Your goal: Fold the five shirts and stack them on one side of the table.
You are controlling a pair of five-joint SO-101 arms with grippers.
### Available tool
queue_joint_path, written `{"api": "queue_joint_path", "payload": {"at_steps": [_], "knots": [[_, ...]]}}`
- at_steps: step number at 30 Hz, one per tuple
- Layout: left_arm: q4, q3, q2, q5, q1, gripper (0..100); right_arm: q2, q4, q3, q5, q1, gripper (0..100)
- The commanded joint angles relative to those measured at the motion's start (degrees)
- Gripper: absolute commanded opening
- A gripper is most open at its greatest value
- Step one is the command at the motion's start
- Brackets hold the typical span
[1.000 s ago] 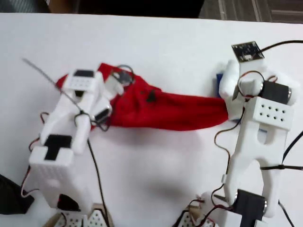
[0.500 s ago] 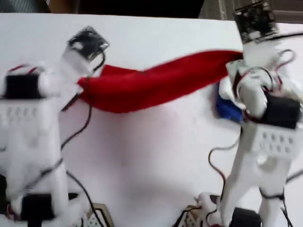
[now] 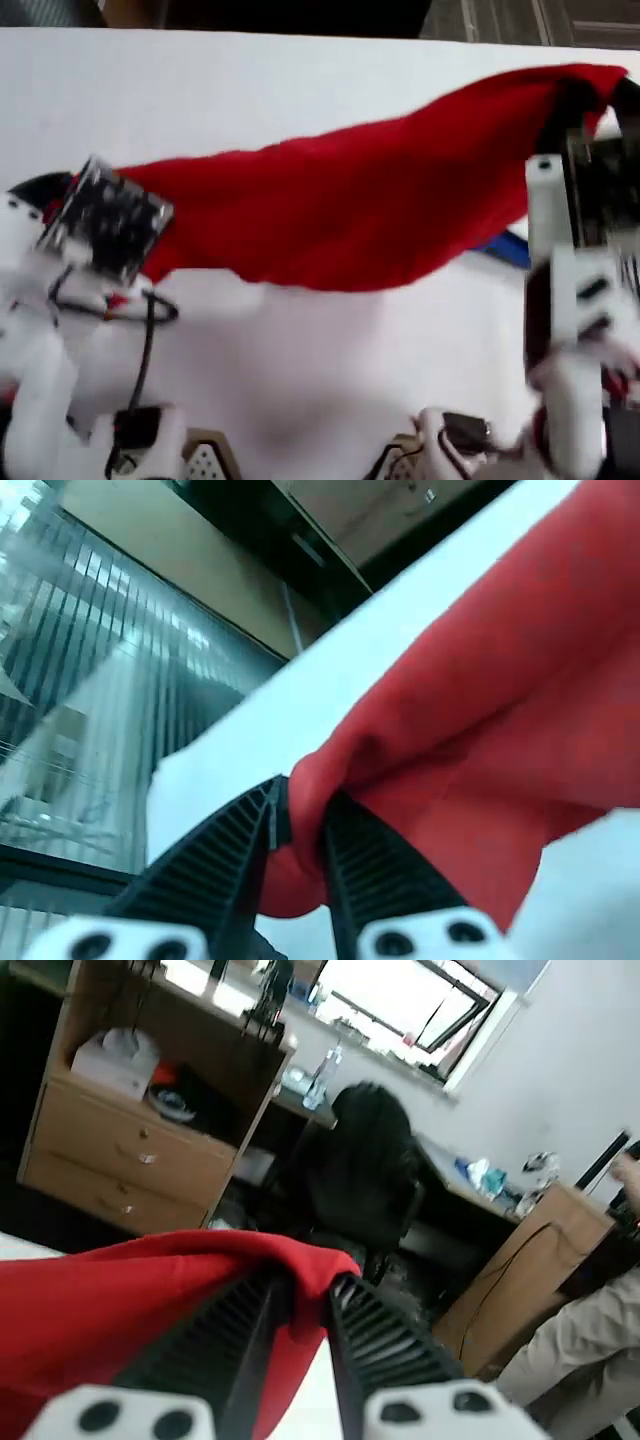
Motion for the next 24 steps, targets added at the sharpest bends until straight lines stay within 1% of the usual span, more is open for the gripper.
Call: {"api": "queue_joint_path", "payload": {"at_steps": [1, 6, 10, 11, 13, 16, 18, 20, 24], "knots": [[-1.7, -1.8, -2.1, 0.4, -0.4, 3, -4.9, -0.5, -1.9, 0.4, -0.1, 2.1], [-1.4, -1.8, -5.0, 0.4, -0.4, 3, -10.9, 5.4, -2.0, 0.4, -0.5, 2.1], [-1.2, -1.8, -8.0, 0.4, -0.4, 3, -15.3, 7.3, -2.0, 0.6, -0.5, 2.1], [-1.2, -1.8, -8.8, 0.4, -0.4, 3, -16.2, 7.3, -2.0, 1.7, -0.5, 2.1], [-1.2, -1.6, -10.2, 0.4, -0.4, 3, -17.8, 6.9, -2.0, 3.8, -0.3, 2.1], [-1.2, -1.6, -11.9, 0.6, -0.4, 3, -19.4, 6.1, -2.1, 4.8, -0.1, 2.1], [-1.4, -1.8, -12.7, 2.3, -0.4, 3, -20.3, 5.8, -2.1, 4.9, -0.1, 2.1], [-1.4, -1.4, -13.5, 3.1, -0.4, 3, -21.1, 4.9, -2.1, 6.6, 0.0, 2.1], [-1.7, 1.0, -13.5, 2.7, -0.4, 3, -20.5, -3.2, -2.0, 9.9, 0.0, 2.1]]}}
